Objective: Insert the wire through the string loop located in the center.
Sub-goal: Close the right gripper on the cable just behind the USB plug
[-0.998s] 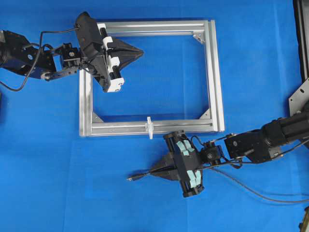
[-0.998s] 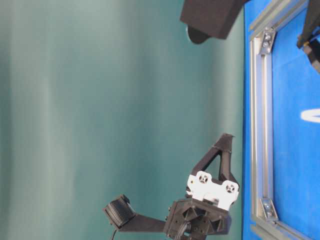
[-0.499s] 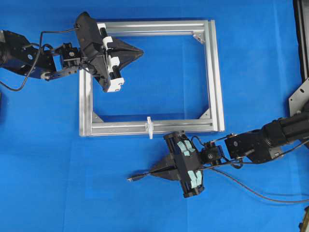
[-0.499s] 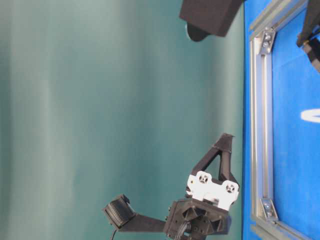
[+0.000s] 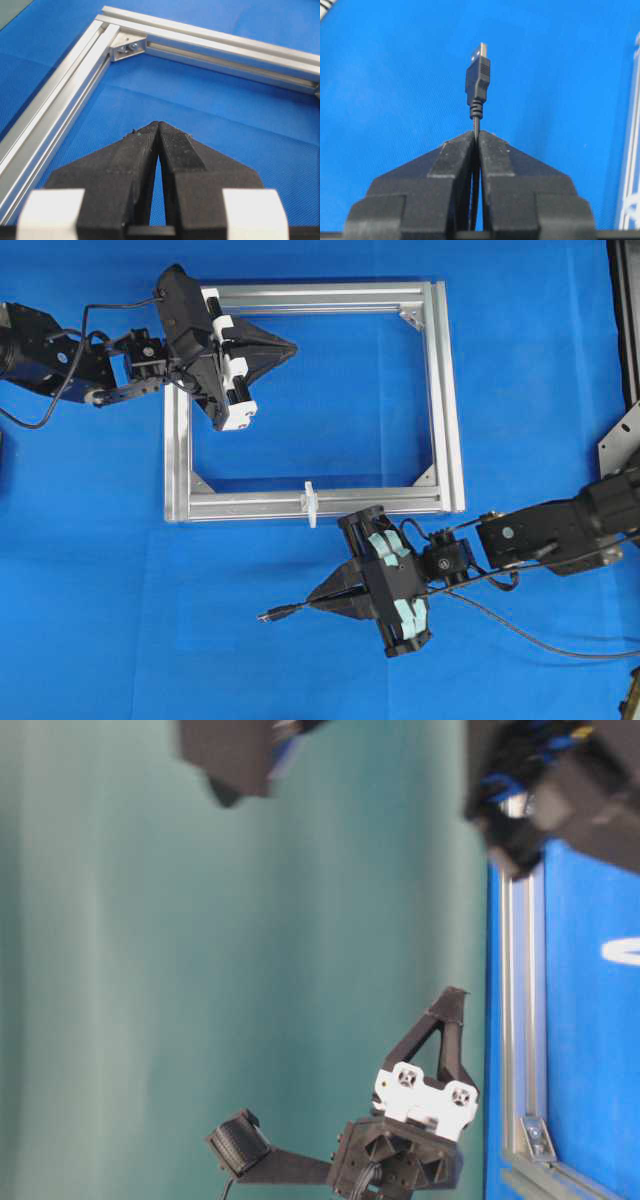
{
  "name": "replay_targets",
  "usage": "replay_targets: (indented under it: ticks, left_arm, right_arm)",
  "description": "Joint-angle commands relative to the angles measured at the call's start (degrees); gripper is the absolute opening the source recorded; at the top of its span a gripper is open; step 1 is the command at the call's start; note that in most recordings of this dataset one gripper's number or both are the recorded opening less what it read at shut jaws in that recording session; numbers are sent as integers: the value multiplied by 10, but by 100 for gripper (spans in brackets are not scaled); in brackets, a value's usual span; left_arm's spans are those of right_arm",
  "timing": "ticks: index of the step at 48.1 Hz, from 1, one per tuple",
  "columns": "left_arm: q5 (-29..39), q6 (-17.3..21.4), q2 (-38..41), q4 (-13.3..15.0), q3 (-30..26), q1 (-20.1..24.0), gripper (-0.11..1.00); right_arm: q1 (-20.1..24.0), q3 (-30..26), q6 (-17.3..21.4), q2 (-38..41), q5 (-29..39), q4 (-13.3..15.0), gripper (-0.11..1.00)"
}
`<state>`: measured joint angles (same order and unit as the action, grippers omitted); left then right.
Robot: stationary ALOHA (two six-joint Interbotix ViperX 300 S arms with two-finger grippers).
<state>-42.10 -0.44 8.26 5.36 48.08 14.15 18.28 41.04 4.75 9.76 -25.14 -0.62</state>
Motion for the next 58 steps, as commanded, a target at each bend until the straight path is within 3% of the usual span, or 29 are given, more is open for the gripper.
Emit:
replay_targets:
  ticks: [1,58]
  left_arm:
    - [-3,1,-18,-2,-4,-1,0]
    - [-3,-1,-18,-2,-4,-1,0]
  right_arm:
    - [2,-13,-1,-31,15,4,-2]
    - [4,-15,-1,-39,24,6,-2]
